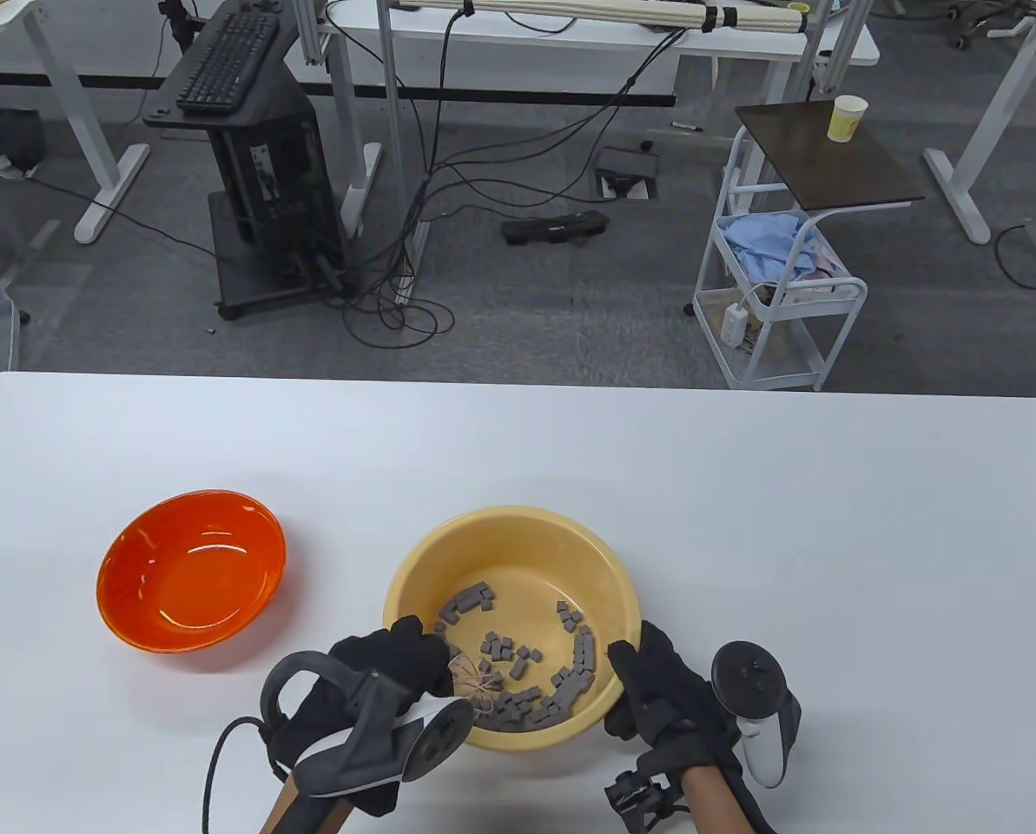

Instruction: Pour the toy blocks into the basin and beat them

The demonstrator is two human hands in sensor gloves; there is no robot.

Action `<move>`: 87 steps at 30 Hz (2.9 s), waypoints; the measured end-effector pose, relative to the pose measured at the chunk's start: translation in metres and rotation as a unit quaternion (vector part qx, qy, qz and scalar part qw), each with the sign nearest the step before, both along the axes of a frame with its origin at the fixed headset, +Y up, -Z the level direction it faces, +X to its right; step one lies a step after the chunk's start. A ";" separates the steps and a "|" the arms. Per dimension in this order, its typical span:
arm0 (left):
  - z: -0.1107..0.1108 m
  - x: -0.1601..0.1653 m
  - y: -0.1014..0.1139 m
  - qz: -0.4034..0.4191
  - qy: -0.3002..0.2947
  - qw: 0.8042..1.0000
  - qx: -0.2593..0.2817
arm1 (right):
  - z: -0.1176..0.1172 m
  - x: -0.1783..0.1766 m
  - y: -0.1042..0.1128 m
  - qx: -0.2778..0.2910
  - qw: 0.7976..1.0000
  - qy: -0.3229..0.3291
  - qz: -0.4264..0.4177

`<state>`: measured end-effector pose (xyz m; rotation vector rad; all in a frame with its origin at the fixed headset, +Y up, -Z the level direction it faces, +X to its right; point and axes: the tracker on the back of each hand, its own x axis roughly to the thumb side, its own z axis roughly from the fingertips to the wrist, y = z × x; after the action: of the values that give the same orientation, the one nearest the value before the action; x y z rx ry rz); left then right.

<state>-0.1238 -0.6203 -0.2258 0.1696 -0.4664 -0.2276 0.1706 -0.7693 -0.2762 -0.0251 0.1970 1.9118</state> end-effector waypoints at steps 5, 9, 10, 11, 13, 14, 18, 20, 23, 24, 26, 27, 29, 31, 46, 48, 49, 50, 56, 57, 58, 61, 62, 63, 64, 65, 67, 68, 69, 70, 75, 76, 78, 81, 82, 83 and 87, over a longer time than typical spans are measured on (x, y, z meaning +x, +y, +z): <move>-0.003 0.005 -0.009 0.045 -0.026 0.998 -0.040 | 0.000 -0.001 0.001 0.002 1.000 -0.005 0.009; -0.005 0.012 -0.015 0.061 -0.048 0.994 -0.079 | 0.001 -0.001 0.002 -0.002 1.000 -0.008 0.012; -0.005 0.014 -0.016 0.065 -0.056 0.992 -0.088 | 0.001 -0.002 0.002 -0.006 1.000 -0.008 0.009; -0.005 0.015 -0.017 0.065 -0.061 0.992 -0.093 | 0.001 -0.002 0.002 -0.007 1.000 -0.007 0.008; -0.005 0.018 -0.021 0.059 -0.069 0.990 -0.108 | 0.001 -0.002 0.002 -0.009 1.000 -0.006 0.008; -0.006 0.020 -0.023 0.055 -0.074 0.989 -0.115 | 0.001 -0.001 0.002 -0.009 1.000 -0.006 0.008; -0.007 0.029 -0.032 0.037 -0.093 0.986 -0.133 | 0.001 -0.001 0.002 -0.009 1.000 -0.006 0.007; -0.007 0.035 -0.039 0.017 -0.092 0.987 -0.128 | 0.001 -0.002 0.002 -0.009 1.000 -0.006 0.007; -0.007 0.041 -0.047 -0.008 -0.077 0.993 -0.092 | 0.001 -0.002 0.002 -0.009 1.000 -0.006 0.007; -0.008 0.043 -0.049 -0.014 -0.071 0.994 -0.083 | 0.001 -0.002 0.002 -0.009 1.000 -0.006 0.007; -0.010 0.044 -0.053 -0.034 -0.044 0.997 -0.062 | 0.001 -0.002 0.002 -0.009 1.000 -0.004 0.006; -0.012 0.044 -0.055 -0.044 -0.031 0.997 -0.053 | 0.001 -0.003 0.002 -0.008 1.000 -0.004 0.006; -0.015 0.040 -0.057 -0.052 -0.011 0.998 -0.038 | 0.001 -0.003 0.002 -0.008 1.000 -0.003 0.007; -0.018 0.035 -0.057 -0.053 0.011 0.998 -0.028 | 0.001 -0.003 0.001 -0.008 1.000 -0.003 0.007; -0.003 0.003 -0.004 -0.051 0.092 0.994 0.021 | 0.001 -0.003 0.001 -0.006 1.000 -0.004 0.009; -0.002 0.000 0.000 -0.049 0.087 0.995 0.022 | 0.001 -0.003 0.001 -0.006 1.000 -0.004 0.010; -0.002 -0.001 0.000 -0.041 0.086 0.995 0.024 | 0.001 -0.003 0.001 -0.005 1.000 -0.005 0.010; -0.002 -0.002 0.000 -0.037 0.083 0.995 0.029 | 0.001 -0.003 0.001 -0.005 1.000 -0.004 0.011; -0.003 -0.006 0.002 0.028 0.051 0.998 -0.010 | 0.001 -0.004 0.001 -0.003 1.000 -0.004 0.012; -0.004 -0.006 0.001 0.045 0.039 0.998 -0.027 | 0.001 -0.004 0.001 -0.003 1.000 -0.004 0.013; -0.004 -0.005 0.000 0.055 0.035 0.997 -0.037 | 0.001 -0.004 0.001 -0.003 1.000 -0.004 0.013; -0.006 -0.001 -0.005 0.069 0.018 0.996 -0.052 | 0.001 -0.004 0.001 -0.003 1.000 -0.005 0.013; -0.007 0.000 -0.007 0.077 0.008 0.995 -0.059 | 0.001 -0.004 0.001 -0.003 1.000 -0.005 0.014; -0.007 0.002 -0.008 0.086 0.003 0.994 -0.068 | 0.001 -0.004 0.001 -0.002 1.000 -0.005 0.015; -0.008 0.004 -0.011 0.097 -0.005 0.992 -0.084 | 0.001 -0.004 0.001 -0.003 1.000 -0.005 0.015; -0.009 0.007 -0.015 0.106 -0.014 0.989 -0.102 | 0.001 -0.004 0.001 -0.004 1.000 -0.006 0.016; -0.010 0.011 -0.020 0.100 -0.026 0.988 -0.118 | 0.001 -0.004 0.002 -0.013 1.000 -0.007 0.014; -0.010 0.014 -0.022 0.088 -0.032 0.988 -0.125 | 0.002 -0.004 0.002 -0.019 1.000 -0.007 0.012; -0.010 0.016 -0.023 0.082 -0.033 0.988 -0.129 | 0.002 -0.004 0.003 -0.022 1.000 -0.008 0.010; -0.010 0.017 -0.025 0.081 -0.038 0.987 -0.132 | 0.002 -0.004 0.003 -0.025 1.000 -0.009 0.009; -0.011 0.026 -0.035 0.049 -0.050 0.987 -0.142 | 0.003 -0.004 0.003 -0.037 0.999 -0.012 0.004; -0.011 0.029 -0.038 0.037 -0.046 0.989 -0.135 | 0.003 -0.004 0.003 -0.036 0.999 -0.013 0.002; -0.011 0.032 -0.043 0.021 -0.036 0.993 -0.110 | 0.003 -0.004 0.003 -0.037 0.999 -0.014 -0.001; -0.014 0.032 -0.051 0.012 -0.007 0.997 -0.072 | 0.004 -0.004 0.003 -0.037 0.999 -0.015 -0.002; -0.016 0.031 -0.052 0.006 0.004 0.998 -0.065 | 0.004 -0.004 0.003 -0.037 0.999 -0.015 -0.003; -0.017 0.030 -0.053 -0.002 0.017 0.998 -0.058 | 0.004 -0.004 0.003 -0.037 0.999 -0.015 -0.003; -0.020 0.016 -0.046 -0.012 0.074 0.997 -0.036 | 0.004 -0.004 0.003 -0.038 0.999 -0.016 -0.005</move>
<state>-0.1075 -0.6666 -0.2458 0.0765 -0.3296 -0.2438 0.1663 -0.7667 -0.2724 -0.1044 0.2473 1.8913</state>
